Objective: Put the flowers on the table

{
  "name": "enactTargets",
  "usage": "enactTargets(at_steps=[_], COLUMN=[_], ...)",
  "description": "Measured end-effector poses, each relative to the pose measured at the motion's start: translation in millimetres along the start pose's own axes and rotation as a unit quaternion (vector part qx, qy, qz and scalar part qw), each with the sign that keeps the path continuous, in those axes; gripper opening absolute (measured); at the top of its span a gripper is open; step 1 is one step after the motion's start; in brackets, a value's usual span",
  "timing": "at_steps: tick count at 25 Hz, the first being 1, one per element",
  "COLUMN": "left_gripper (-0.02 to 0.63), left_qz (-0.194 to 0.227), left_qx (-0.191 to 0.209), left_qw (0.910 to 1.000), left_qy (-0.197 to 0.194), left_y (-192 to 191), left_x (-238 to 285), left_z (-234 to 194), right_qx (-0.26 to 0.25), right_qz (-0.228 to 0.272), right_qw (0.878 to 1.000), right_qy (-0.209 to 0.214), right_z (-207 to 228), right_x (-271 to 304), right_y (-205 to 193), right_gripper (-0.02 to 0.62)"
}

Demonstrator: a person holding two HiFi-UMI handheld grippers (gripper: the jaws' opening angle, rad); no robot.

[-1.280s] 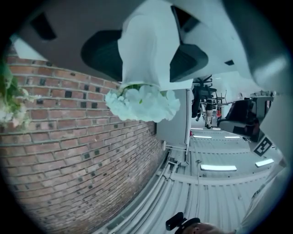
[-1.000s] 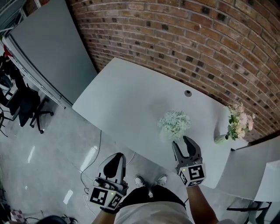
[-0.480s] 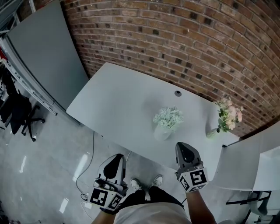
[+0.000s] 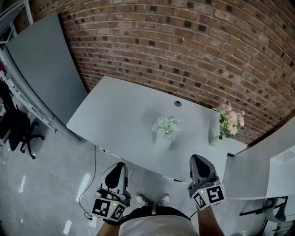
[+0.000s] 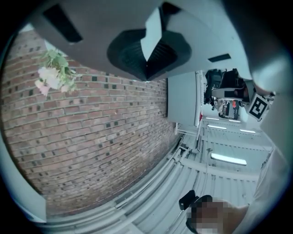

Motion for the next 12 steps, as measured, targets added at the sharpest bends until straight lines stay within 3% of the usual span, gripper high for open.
enactTargets(at_steps=[12], left_gripper=[0.028], left_qz=[0.008], left_qx=[0.024], left_qw=[0.9997], left_qy=[-0.001], left_y=[9.4], left_x=[8.4], left_z=[42.1], right_qx=[0.007], right_qz=[0.04], right_qw=[0.999], right_qy=[0.016], right_z=[29.0], right_x=[-16.6], right_y=[22.2], right_gripper=[0.017])
Point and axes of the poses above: the fingertips, and each gripper's own axes: x forward along the fingers, z to its right, y out of its top, the point moved 5 cm from there along -x, backward along the fingers, and after that the axes turned 1 degree about -z, right-handed, at the moved point
